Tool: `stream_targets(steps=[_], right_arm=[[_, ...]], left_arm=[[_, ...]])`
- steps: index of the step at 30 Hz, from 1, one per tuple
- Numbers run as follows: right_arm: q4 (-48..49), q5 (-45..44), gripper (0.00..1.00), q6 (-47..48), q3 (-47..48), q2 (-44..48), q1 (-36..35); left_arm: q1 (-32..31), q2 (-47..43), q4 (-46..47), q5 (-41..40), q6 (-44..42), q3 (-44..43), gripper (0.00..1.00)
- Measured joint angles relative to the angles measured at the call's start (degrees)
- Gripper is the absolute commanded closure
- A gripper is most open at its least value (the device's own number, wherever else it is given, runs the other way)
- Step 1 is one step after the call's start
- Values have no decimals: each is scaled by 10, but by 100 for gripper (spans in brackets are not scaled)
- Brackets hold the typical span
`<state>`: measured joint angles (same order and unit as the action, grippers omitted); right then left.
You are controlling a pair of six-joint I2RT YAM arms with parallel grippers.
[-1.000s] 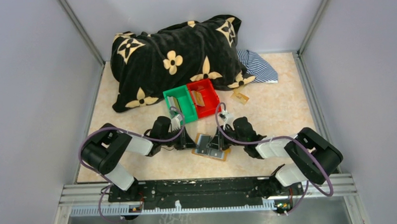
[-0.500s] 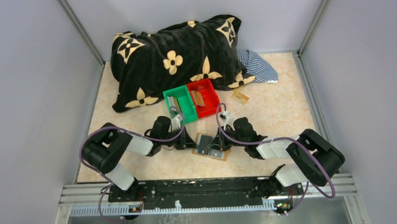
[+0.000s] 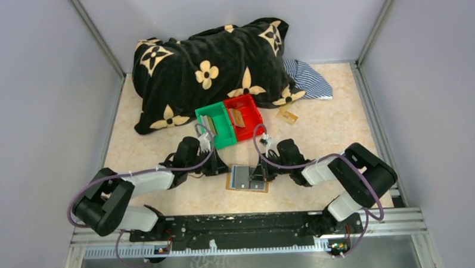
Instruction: Take the credit cards out of the card holder
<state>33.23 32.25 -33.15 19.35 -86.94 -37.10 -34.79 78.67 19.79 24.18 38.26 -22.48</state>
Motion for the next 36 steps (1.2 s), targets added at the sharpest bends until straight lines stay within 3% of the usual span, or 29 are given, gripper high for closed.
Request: stream_targets(steps=[7,19,36], right_arm=[[1,22,100,2,7,-6,2],[-18,40,100,5,14,-11,9],[-90,40,100,20,15,30,35]], left_arm=[[0,17,-1,0,-6,-28,81],[1,124,126,42,37,-7,81],[1,192,188,67,79,-28,85]])
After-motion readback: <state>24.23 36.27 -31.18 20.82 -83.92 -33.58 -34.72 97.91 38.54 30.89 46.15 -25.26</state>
